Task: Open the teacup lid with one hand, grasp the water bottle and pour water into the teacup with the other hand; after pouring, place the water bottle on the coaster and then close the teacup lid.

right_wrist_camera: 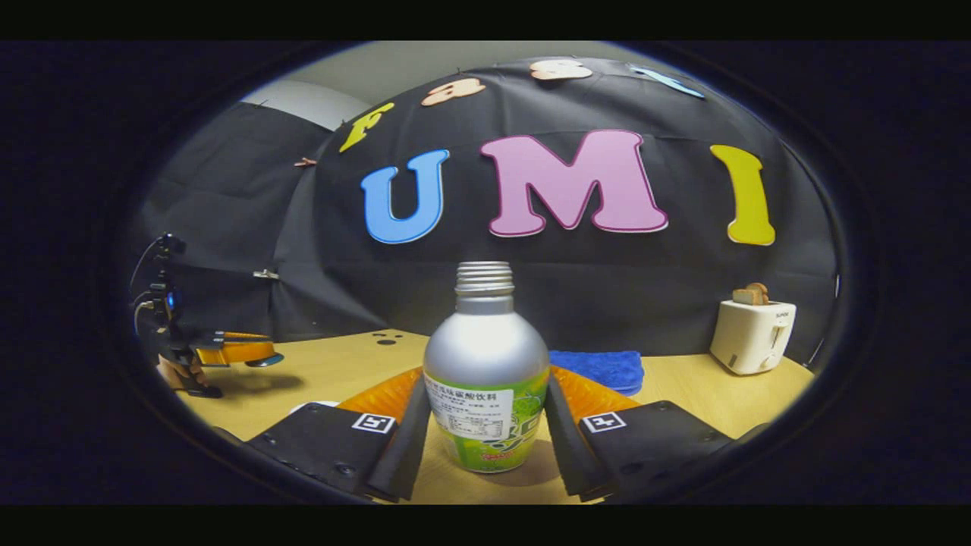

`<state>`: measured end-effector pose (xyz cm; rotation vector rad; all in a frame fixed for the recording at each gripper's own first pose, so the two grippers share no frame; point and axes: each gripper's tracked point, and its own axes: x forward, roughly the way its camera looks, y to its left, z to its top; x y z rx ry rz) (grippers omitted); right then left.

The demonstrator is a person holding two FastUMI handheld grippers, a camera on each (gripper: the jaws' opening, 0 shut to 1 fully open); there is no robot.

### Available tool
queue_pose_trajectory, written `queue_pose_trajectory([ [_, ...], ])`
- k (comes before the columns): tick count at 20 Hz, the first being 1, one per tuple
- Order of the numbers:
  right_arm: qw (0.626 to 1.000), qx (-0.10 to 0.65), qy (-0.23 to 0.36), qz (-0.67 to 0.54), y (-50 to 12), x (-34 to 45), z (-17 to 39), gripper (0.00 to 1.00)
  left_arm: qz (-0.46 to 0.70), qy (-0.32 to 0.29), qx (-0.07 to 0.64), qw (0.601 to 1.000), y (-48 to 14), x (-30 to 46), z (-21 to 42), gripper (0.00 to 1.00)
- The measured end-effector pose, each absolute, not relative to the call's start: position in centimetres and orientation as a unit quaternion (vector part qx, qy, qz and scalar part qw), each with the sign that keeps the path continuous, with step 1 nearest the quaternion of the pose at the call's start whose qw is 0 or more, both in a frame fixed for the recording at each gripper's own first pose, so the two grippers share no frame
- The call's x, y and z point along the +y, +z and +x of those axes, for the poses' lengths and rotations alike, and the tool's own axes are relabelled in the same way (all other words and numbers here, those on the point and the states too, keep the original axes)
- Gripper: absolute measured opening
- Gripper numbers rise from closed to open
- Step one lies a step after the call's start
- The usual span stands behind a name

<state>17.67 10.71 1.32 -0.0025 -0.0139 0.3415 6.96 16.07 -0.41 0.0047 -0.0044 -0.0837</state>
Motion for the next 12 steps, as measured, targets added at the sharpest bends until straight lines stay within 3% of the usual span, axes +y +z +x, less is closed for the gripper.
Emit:
queue_pose_trajectory([
  [12, 0.989, 0.019, 0.145, 0.004, -1.7, 8.5, 19.2, 0.77, 0.003, -0.042, -0.002, 0.999, -0.5, 16.1, 7.0, 0.34],
])
